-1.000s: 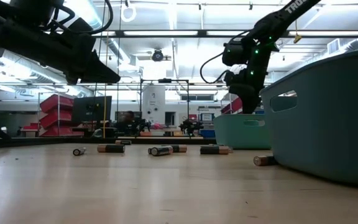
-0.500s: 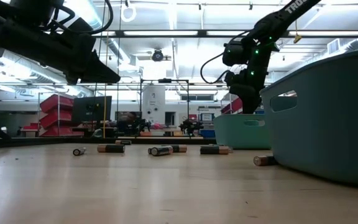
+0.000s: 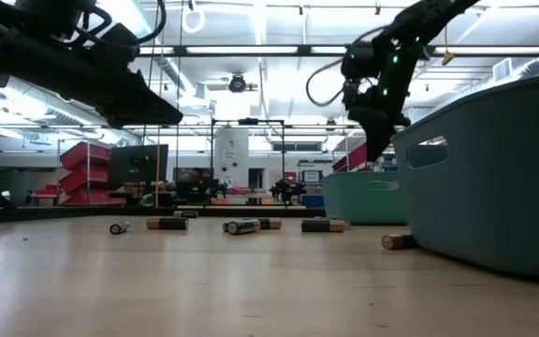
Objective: Sort batteries
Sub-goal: Put the black battery into the blue bin
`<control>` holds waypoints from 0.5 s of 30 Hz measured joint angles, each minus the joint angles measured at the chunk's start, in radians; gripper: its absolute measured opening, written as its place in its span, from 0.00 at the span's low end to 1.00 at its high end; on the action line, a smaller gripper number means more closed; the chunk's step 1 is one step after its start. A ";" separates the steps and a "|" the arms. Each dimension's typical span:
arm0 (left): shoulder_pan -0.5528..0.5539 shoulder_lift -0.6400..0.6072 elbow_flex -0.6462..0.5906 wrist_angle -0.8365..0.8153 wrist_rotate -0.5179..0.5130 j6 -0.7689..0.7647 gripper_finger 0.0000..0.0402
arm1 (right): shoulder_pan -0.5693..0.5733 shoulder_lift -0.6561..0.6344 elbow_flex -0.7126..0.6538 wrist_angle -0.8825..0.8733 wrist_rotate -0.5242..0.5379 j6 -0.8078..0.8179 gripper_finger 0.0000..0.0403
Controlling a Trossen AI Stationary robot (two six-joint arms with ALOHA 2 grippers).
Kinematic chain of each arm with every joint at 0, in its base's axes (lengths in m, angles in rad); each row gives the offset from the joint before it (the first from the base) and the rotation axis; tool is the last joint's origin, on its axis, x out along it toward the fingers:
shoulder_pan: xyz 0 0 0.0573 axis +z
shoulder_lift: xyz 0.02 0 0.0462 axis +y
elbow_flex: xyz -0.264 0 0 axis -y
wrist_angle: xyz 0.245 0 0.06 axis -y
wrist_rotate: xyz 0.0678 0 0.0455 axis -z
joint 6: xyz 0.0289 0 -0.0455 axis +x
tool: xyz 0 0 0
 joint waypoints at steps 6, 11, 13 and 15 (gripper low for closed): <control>0.000 0.000 0.000 -0.024 0.209 0.014 0.23 | 0.102 -0.089 0.000 -0.006 -0.023 0.000 0.14; 0.000 0.000 0.000 -0.091 0.279 0.008 0.23 | 0.219 -0.154 0.000 -0.016 -0.025 -0.001 0.14; 0.000 0.000 0.000 -0.121 0.286 0.000 0.23 | 0.270 -0.175 0.000 -0.014 -0.026 -0.001 0.14; 0.000 0.000 0.000 -0.142 0.286 -0.003 0.23 | 0.318 -0.191 0.000 -0.013 -0.026 -0.001 0.14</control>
